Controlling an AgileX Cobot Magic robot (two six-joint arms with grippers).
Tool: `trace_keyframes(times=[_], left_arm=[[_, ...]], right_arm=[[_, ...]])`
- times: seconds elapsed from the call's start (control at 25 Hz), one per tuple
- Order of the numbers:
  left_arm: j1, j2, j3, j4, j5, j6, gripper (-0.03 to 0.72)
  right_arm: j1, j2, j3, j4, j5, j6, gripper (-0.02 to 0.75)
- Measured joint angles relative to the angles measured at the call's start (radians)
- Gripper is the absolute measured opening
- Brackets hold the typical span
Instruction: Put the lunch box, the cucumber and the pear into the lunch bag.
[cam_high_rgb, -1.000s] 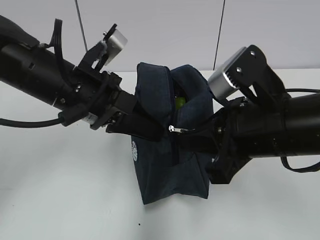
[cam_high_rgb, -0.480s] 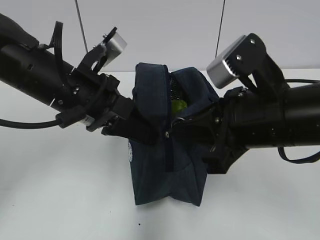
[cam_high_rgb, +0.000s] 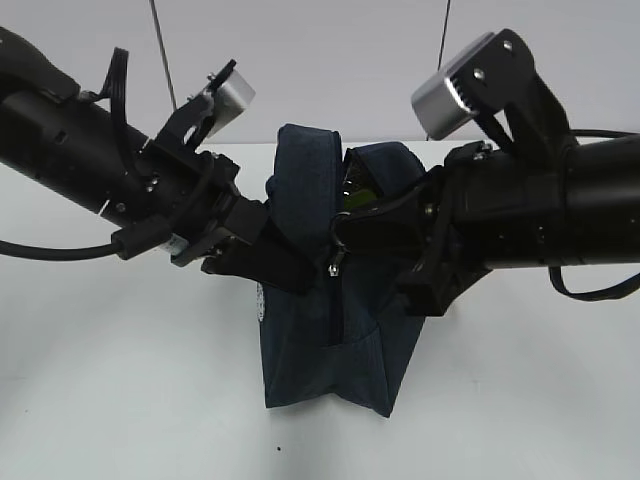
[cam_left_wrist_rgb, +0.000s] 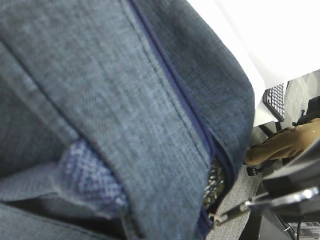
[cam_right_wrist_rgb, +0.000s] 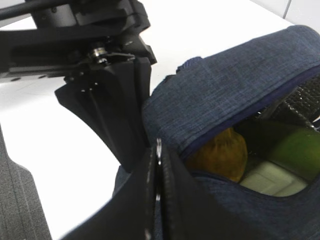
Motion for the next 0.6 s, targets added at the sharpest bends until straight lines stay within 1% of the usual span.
trace_keyframes(times=[0.24,0.28,0.36,0.4,0.56,0.6], left_arm=[[0.000,0.000,0.000,-0.012,0.003,0.000,-0.001],[0.000,0.000,0.000,-0.014,0.003,0.000,0.008],[0.000,0.000,0.000,-0.014,0.006,0.000,0.054],[0.000,0.000,0.000,-0.011,0.011,0.000,0.098],[0.000,0.000,0.000,0.006,0.018,0.000,0.355],[0.000,0.000,0.000,0.006,0.017,0.000,0.407]], right_arm=[[0.000,0.000,-0.008,0.000,-0.006,0.000,0.006],[0.000,0.000,-0.008,0.000,-0.008,0.000,0.006],[0.000,0.000,-0.008,0.000,-0.010,0.000,0.006],[0.000,0.000,-0.010,0.000,-0.012,0.000,0.006],[0.000,0.000,-0.014,0.004,-0.021,0.000,0.006],[0.000,0.000,-0.016,0.004,-0.021,0.000,0.006]])
